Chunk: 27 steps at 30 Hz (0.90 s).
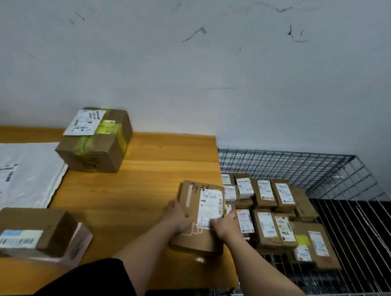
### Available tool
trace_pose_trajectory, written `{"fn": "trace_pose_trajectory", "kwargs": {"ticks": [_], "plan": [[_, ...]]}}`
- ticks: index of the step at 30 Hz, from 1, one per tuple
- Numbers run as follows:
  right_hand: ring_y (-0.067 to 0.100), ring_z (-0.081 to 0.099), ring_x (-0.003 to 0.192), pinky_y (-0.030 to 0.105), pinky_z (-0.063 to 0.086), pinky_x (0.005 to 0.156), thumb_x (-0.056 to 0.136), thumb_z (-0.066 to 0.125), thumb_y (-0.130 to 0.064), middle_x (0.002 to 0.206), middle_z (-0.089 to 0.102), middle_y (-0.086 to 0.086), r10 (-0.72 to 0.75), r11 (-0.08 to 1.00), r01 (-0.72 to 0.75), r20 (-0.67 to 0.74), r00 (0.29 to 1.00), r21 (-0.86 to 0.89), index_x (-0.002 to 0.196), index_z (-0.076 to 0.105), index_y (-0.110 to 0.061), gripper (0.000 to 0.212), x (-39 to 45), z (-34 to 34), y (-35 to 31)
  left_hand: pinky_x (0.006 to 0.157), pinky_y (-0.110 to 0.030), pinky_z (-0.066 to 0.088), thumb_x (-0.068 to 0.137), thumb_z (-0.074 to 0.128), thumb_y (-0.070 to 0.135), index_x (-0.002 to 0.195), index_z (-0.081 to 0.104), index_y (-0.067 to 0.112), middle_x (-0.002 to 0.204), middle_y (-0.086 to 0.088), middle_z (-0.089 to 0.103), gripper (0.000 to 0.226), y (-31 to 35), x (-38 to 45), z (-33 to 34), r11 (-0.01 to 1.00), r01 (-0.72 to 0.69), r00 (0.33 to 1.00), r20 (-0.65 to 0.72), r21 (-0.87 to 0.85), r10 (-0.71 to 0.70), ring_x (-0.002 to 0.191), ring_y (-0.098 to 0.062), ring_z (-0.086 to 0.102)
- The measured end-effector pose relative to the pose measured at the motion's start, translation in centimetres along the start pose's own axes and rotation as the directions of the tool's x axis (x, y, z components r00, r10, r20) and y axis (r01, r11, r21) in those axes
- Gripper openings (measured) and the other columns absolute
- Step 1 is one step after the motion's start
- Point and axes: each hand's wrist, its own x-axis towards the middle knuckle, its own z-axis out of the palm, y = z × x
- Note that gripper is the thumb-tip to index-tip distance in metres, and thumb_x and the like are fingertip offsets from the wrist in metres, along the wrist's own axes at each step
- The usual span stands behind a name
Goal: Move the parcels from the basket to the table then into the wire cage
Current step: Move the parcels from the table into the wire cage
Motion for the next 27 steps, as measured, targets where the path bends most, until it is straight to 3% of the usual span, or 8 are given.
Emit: {"fn": "trace_pose_trajectory", "kwargs": {"ticks": [2,5,12,15,18,22,27], "plan": [[0.034,0.049,0.123,0.046,0.041,0.105,0.087,0.060,-0.030,0.141,0.043,0.015,0.006,0.998,-0.011,0.065,0.998,0.069,0.147,0.017,-0.011,0.076,1.2,0.4,0.4,0.101,-0.041,0.045,0.088,0.061,0.034,0.150,0.008,0.008,0.147,-0.014,0.034,0.085,0.2,0.3,0.8,0.997,0.047,0.998,0.034,-0.062,-0.045,0.127,-0.029,0.046],[0.035,0.051,0.119,0.042,0.044,0.100,0.089,0.056,-0.038,0.136,0.046,0.017,0.006,0.999,-0.011,0.139,0.990,0.037,0.140,0.026,-0.005,0.068,1.9,0.7,0.4,0.103,-0.039,0.042,0.090,0.060,0.033,0.149,0.007,0.003,0.147,-0.016,0.034,0.084,0.7,0.6,1.5,0.992,0.082,0.996,0.027,-0.098,-0.080,0.129,-0.031,0.044],[0.032,0.053,0.120,0.044,0.045,0.100,0.087,0.058,-0.045,0.138,0.049,0.011,-0.124,0.990,0.121,0.037,0.992,0.074,0.141,0.033,-0.011,0.068,2.4,-1.3,-0.2,0.100,-0.041,0.045,0.086,0.065,0.033,0.146,0.018,0.005,0.142,-0.014,0.042,0.081,3.1,0.3,1.2,0.985,0.052,0.993,-0.095,-0.163,-0.068,0.125,-0.030,0.048],[0.031,0.053,0.118,0.048,0.046,0.100,0.083,0.061,-0.049,0.136,0.050,0.009,-0.229,0.945,0.214,0.032,0.973,0.246,0.142,0.035,-0.021,0.071,3.0,-4.3,-0.6,0.087,-0.035,0.051,0.086,0.063,0.036,0.142,0.028,0.013,0.135,-0.009,0.049,0.070,5.2,0.0,0.1,0.969,-0.001,0.980,-0.192,-0.247,-0.048,0.113,-0.027,0.056],[0.029,0.055,0.115,0.050,0.048,0.099,0.071,0.065,-0.060,0.134,0.049,0.008,-0.297,0.861,0.256,0.026,0.955,0.440,0.144,0.029,-0.039,0.084,2.4,-8.1,-0.9,0.085,-0.035,0.050,0.086,0.060,0.041,0.138,0.035,0.021,0.131,-0.004,0.053,0.061,7.7,-0.5,-0.7,0.942,-0.078,0.969,-0.248,-0.325,-0.005,0.103,-0.023,0.059],[0.025,0.060,0.111,0.045,0.050,0.098,0.092,0.061,-0.040,0.133,0.054,0.007,-0.375,0.756,0.279,0.042,0.926,0.592,0.147,0.024,-0.032,0.067,1.5,-12.3,-0.5,0.084,-0.032,0.049,0.089,0.056,0.043,0.140,0.035,0.028,0.129,-0.004,0.053,0.057,11.0,-1.4,-1.0,0.934,-0.186,0.952,-0.291,-0.306,0.094,0.100,-0.022,0.059],[0.026,0.062,0.105,0.041,0.057,0.079,0.092,0.061,-0.041,0.133,0.053,0.009,-0.313,0.677,0.246,-0.031,0.949,0.694,0.149,0.022,-0.029,0.070,1.2,-15.5,1.8,0.091,-0.041,0.052,0.086,0.051,0.051,0.143,0.033,0.037,0.125,-0.005,0.058,0.061,13.8,-1.3,0.0,0.867,-0.273,0.960,-0.182,-0.417,0.214,0.100,-0.025,0.063]]}}
